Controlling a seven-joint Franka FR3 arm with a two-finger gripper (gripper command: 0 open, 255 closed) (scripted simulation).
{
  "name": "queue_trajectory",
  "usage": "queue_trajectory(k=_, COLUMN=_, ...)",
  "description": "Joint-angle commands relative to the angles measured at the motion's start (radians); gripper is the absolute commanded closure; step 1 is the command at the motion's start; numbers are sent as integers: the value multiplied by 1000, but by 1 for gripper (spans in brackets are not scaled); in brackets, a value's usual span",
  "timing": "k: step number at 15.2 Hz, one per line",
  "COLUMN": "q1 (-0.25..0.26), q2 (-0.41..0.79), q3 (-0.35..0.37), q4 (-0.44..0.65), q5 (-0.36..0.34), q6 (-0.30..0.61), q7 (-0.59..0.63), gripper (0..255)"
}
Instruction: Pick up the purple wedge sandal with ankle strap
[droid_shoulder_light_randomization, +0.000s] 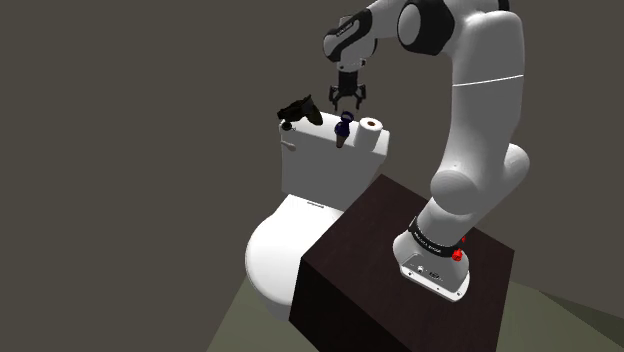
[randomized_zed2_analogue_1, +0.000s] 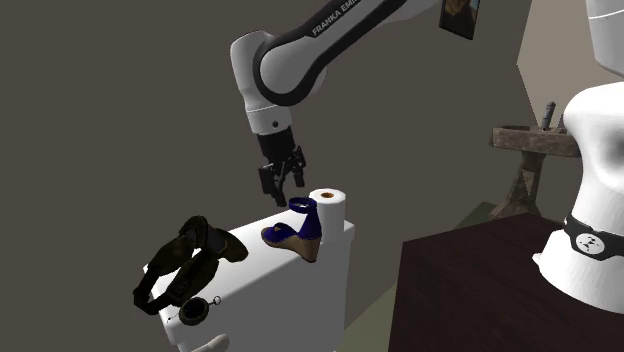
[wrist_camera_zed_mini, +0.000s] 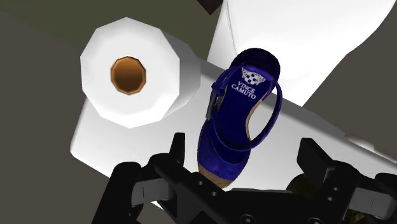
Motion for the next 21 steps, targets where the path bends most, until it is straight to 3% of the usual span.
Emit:
queue_trajectory(k=1, q1=-2, q2=14, q3=2, q4=-7, q5=3, q6=21, q7=0, gripper=0)
queue_trajectory(k=4, q1=-3, q2=25, q3=3, q4=-12, q5=6, q6=37, q7=-1, gripper=0)
queue_trajectory(k=5, q1=-3, q2=26, q3=4, q4=-10, q5=6, q6=35, q7=0, gripper=255)
queue_trajectory(k=14, q1=-3, q2=25, q3=3, q4=-12, q5=6, q6=37, q7=-1, gripper=255)
queue_trajectory(k=21, q1=2, q2=-23, q3=-4, q4=12, q5=-6, q6=-35, q7=0, gripper=255)
